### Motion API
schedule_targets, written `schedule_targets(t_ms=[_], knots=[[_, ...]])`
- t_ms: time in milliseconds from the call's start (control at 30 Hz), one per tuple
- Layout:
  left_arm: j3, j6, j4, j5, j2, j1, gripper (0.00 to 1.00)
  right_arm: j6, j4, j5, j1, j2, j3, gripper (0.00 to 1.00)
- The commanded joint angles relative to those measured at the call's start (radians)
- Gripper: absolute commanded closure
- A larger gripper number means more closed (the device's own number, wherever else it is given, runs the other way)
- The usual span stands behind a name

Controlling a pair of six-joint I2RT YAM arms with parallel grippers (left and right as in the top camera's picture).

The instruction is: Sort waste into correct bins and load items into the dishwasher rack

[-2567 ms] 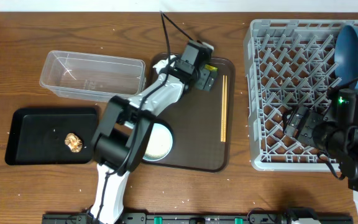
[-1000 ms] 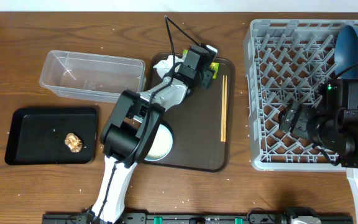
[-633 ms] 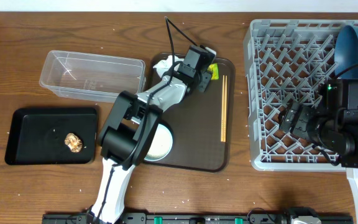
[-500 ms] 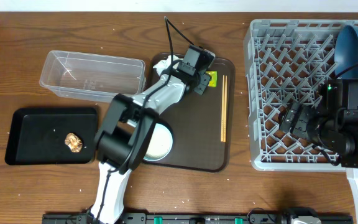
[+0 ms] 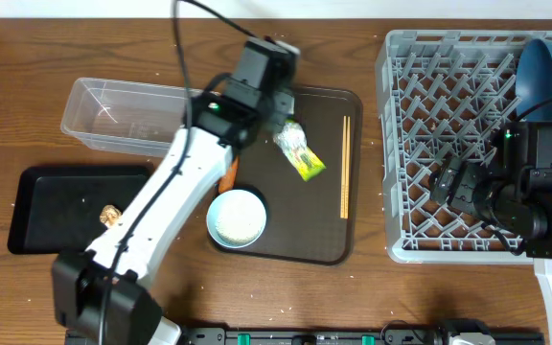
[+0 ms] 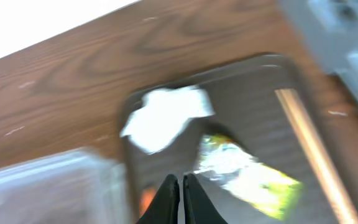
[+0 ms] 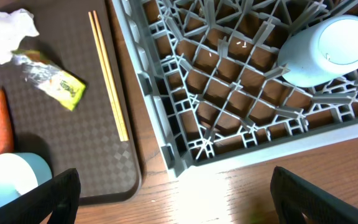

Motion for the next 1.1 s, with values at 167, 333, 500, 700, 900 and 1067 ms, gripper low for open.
schedule_targets(t_ms=[167,333,500,700,900,1067], knots=[[0.000,-0.068,-0.021,0.214,0.044,0.159,0.91,-0.017,-0.005,-0.004,-0.005,-0.003,0.005,0.09],[-0.018,-0.064,-0.021,0.340,0.117,0.105,0.61,-0.023,-0.013,-0.013,-0.005,-0.003,0.005,0.09],[-0.019,-0.064,0.022,0.301,0.224,0.019,0.32,-0.023,-0.015,-0.050,-0.005,-0.003,0.005,0.09],[-0.019,-0.116,0.069,0.165,0.343,-0.033,0.17,-0.034,-0.016,-0.050,-0.005,-0.003,0.005,0.09],[-0.019,-0.197,0.129,0.131,0.419,-0.035,0.17,-0.042,-0.015,-0.050,-0.005,-0.003,0.005,0.09],[-0.019,-0.245,0.183,0.151,0.455,-0.035,0.54,-0.049,-0.015,-0.049,-0.005,-0.003,0.005,0.09]])
